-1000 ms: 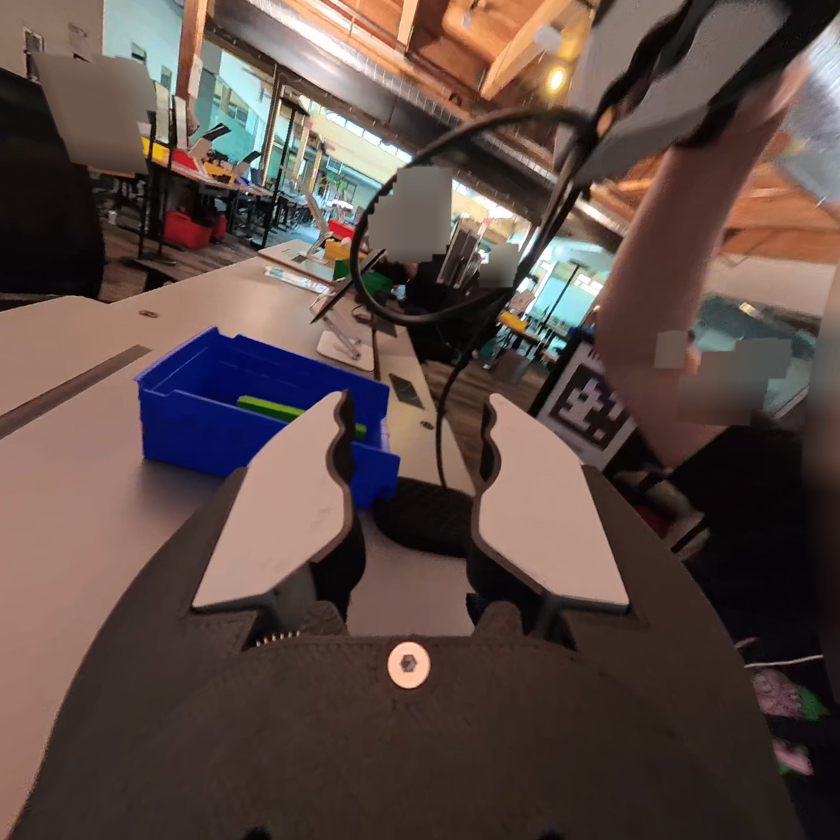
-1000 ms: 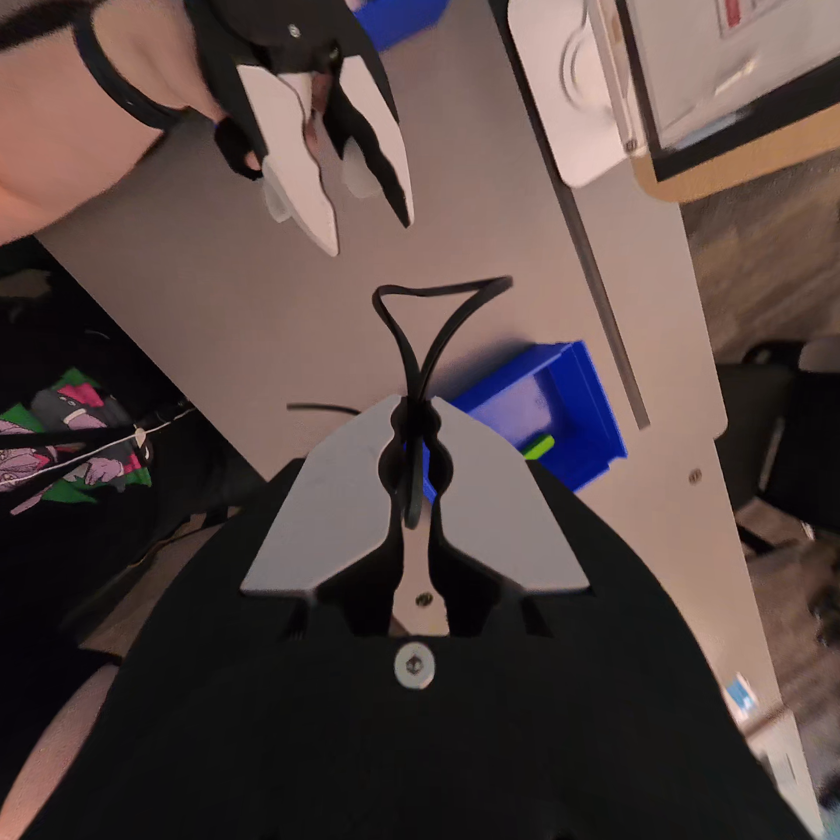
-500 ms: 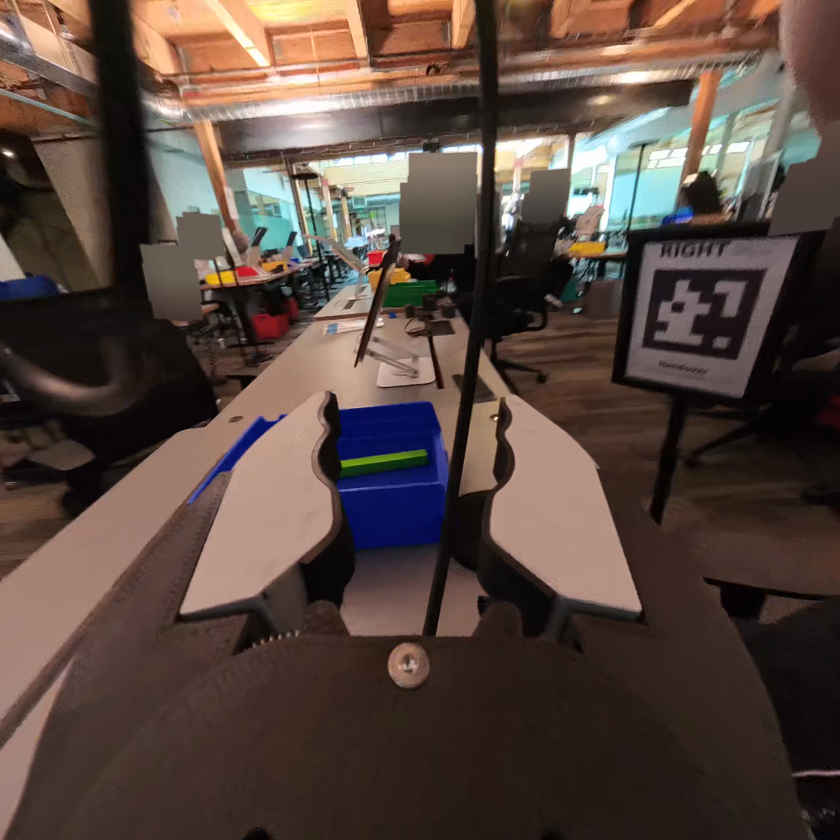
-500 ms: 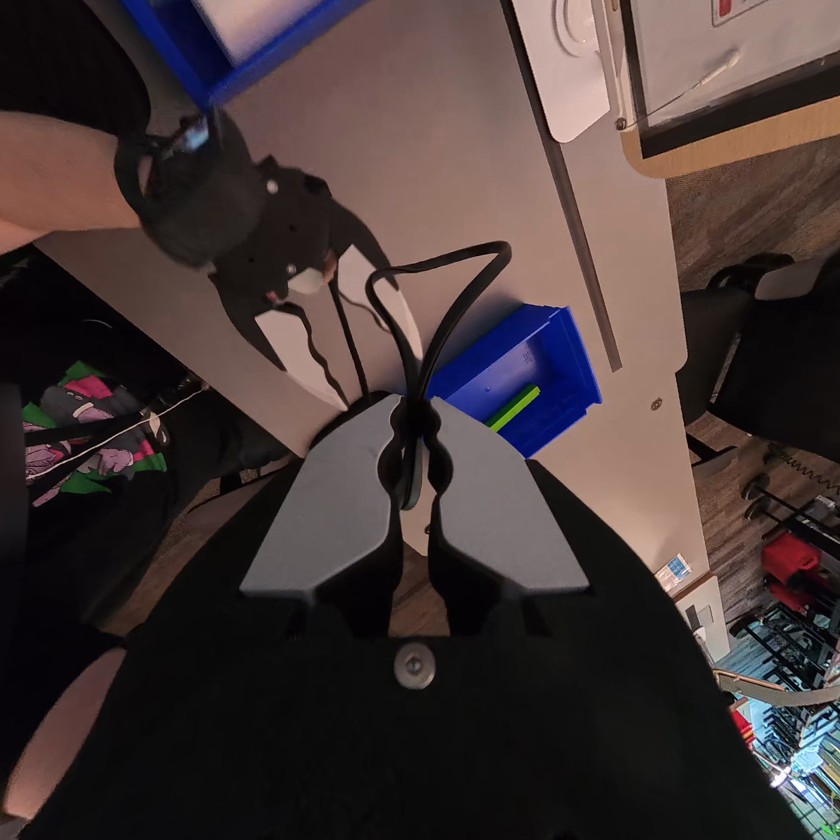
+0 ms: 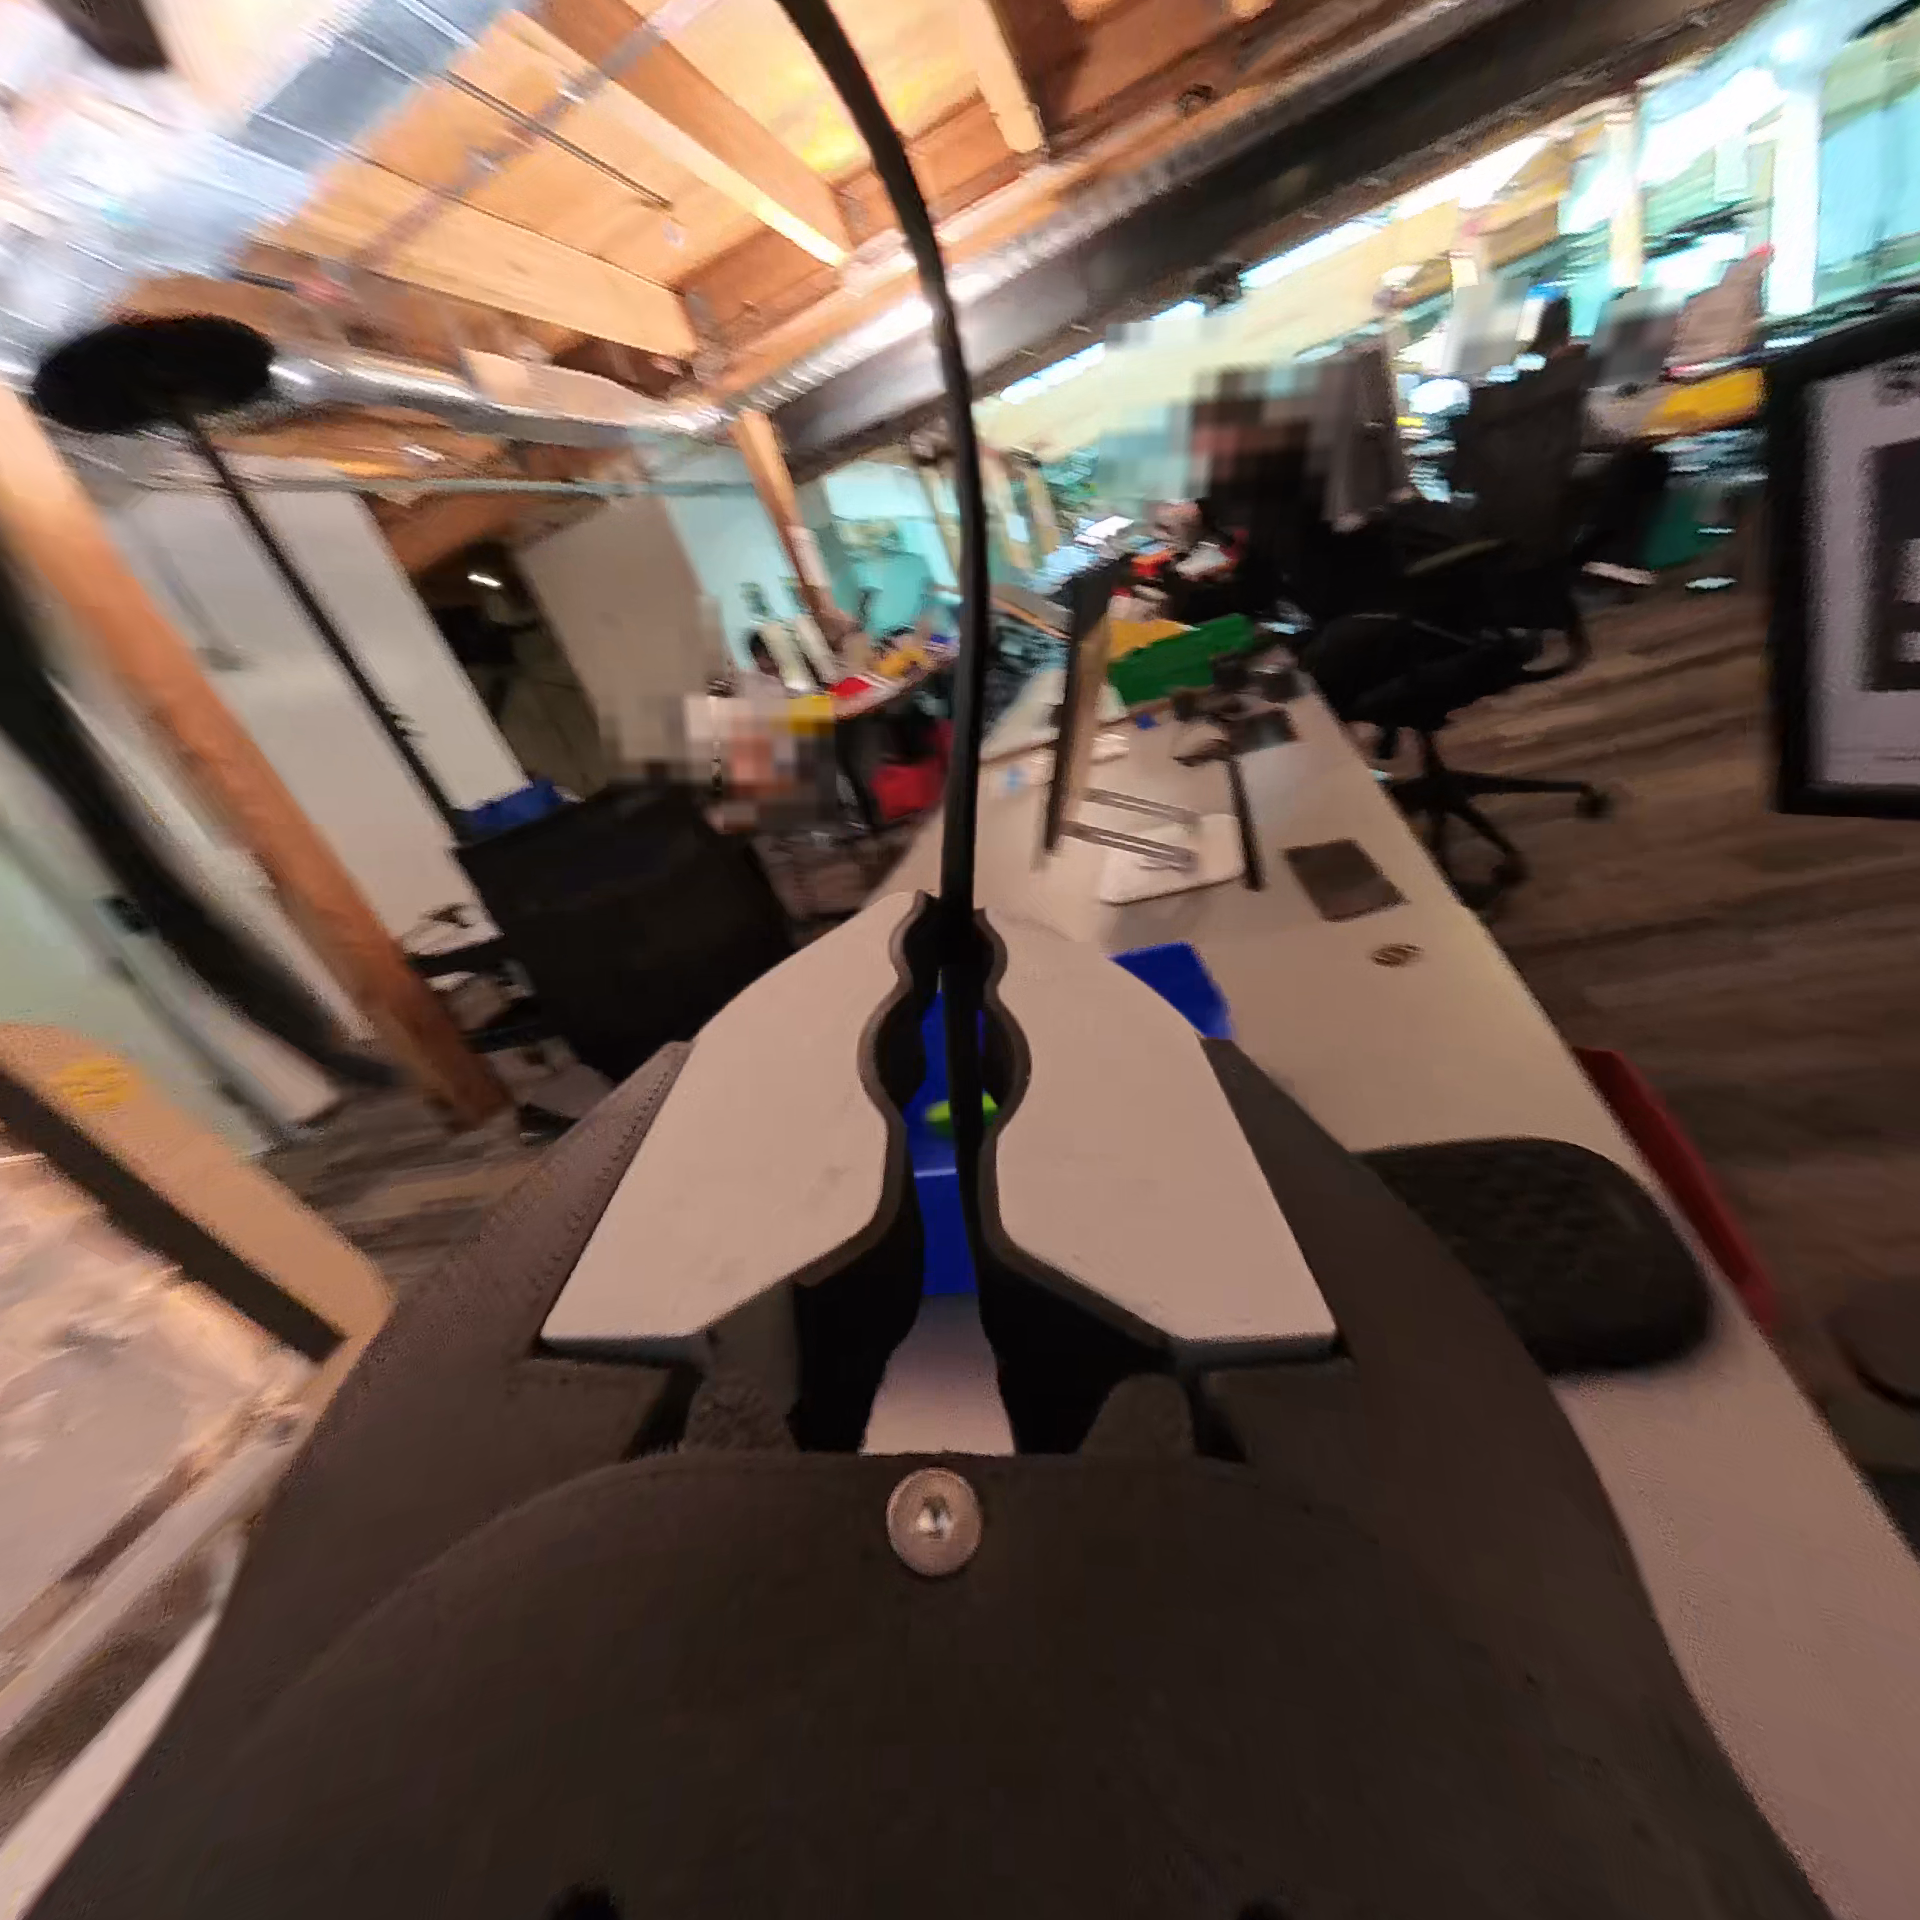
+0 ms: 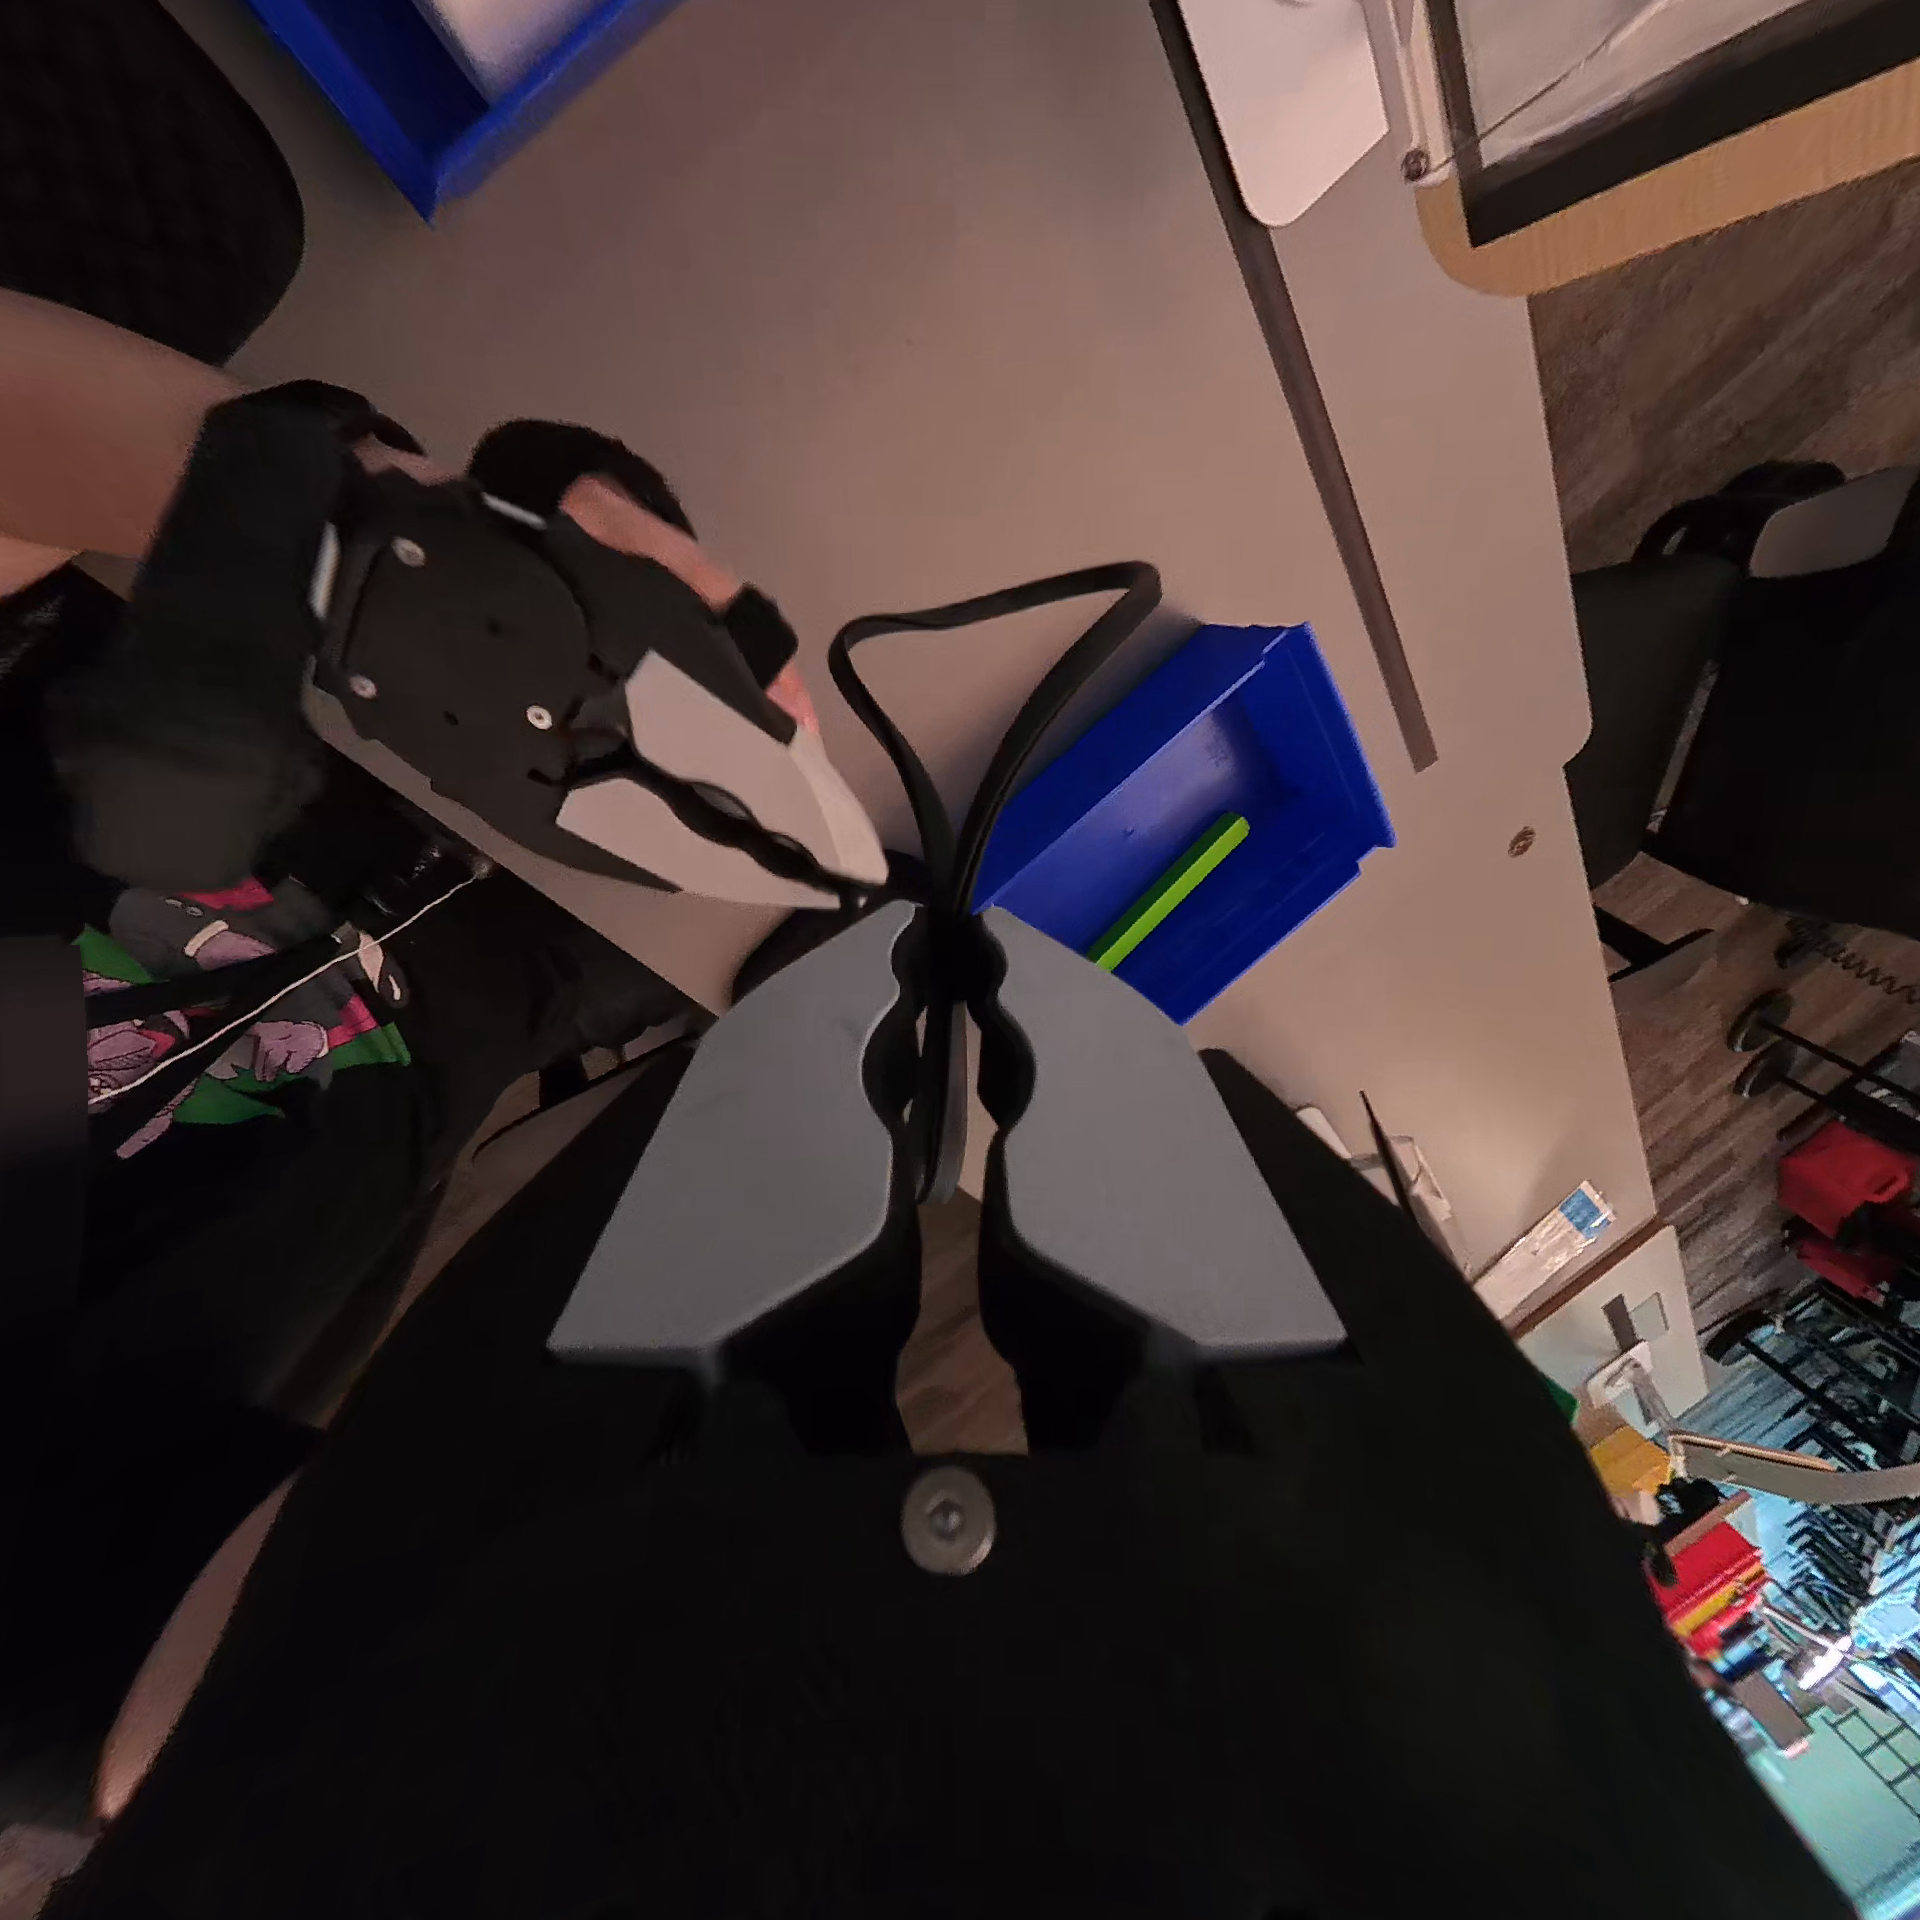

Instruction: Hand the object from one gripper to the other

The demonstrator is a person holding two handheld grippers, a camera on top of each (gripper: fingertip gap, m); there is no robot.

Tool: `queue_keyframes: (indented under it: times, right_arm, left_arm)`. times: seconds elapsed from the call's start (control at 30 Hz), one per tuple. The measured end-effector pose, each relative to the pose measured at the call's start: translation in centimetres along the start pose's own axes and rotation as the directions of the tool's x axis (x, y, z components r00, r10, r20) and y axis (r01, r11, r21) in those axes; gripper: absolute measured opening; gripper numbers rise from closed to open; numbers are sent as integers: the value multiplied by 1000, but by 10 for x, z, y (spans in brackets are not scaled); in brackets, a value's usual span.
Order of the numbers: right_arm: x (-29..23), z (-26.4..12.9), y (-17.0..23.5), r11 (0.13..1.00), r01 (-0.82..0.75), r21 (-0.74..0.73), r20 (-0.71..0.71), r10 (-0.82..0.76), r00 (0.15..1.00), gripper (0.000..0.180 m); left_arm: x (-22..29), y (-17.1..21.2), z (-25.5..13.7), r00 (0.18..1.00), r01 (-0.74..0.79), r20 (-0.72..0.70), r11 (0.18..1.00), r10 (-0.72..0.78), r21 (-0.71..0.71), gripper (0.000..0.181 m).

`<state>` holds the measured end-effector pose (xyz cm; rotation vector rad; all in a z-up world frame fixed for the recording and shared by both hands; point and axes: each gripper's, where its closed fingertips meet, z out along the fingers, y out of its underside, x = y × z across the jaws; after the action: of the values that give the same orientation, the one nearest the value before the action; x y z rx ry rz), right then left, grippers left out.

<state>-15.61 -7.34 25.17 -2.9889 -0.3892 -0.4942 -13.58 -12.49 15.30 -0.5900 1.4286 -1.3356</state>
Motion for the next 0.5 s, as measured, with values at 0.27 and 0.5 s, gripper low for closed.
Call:
queue_keyframes:
  times: [0.27, 0.5]
  right_arm:
    - [0, 5, 17, 998, -50, -23, 71, 51, 996, 7]
    - [-7, 6, 15, 998, -55, -19, 107, 57, 993, 7]
  left_arm:
    - [-48, -8, -14, 909, -165, 392, 986, 141, 27, 56]
    - [-64, -5, -22, 816, -225, 549, 974, 179, 18, 64]
